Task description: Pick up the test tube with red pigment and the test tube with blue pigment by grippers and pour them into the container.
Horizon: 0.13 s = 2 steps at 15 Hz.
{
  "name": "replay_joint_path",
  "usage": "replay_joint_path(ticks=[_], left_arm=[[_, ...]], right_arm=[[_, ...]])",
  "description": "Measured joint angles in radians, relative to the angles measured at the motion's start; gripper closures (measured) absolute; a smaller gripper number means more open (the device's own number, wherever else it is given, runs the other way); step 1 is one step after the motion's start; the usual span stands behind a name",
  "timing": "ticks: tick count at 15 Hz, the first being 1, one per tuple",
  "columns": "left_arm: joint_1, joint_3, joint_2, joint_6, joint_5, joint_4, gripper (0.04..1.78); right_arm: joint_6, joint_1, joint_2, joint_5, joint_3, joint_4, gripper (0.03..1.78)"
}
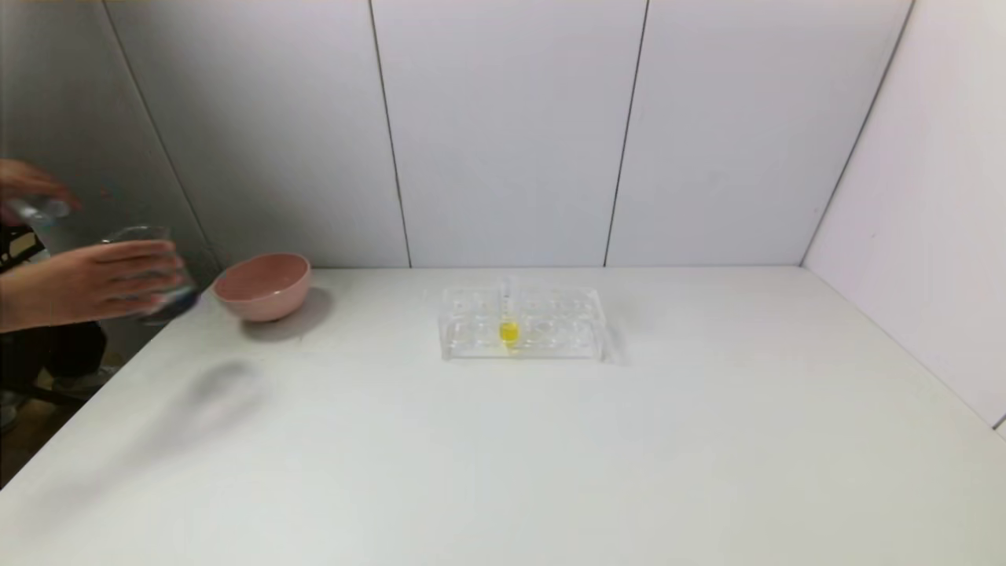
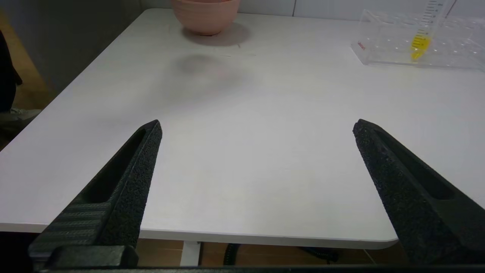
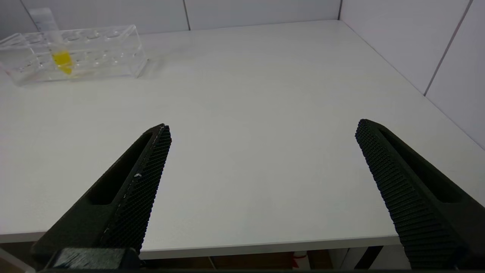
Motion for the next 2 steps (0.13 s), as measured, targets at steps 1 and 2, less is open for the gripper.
replay_joint_path(ticks=[1,2], left_arm=[[0.000,0.000,0.000,0.000,0.000,0.000,0.06],[0.000,0.000,0.000,0.000,0.000,0.000,0.06]], right_arm=[[0.000,0.000,0.000,0.000,0.000,0.000,0.04],[0.001,0.000,0.000,0.000,0.000,0.000,0.04]])
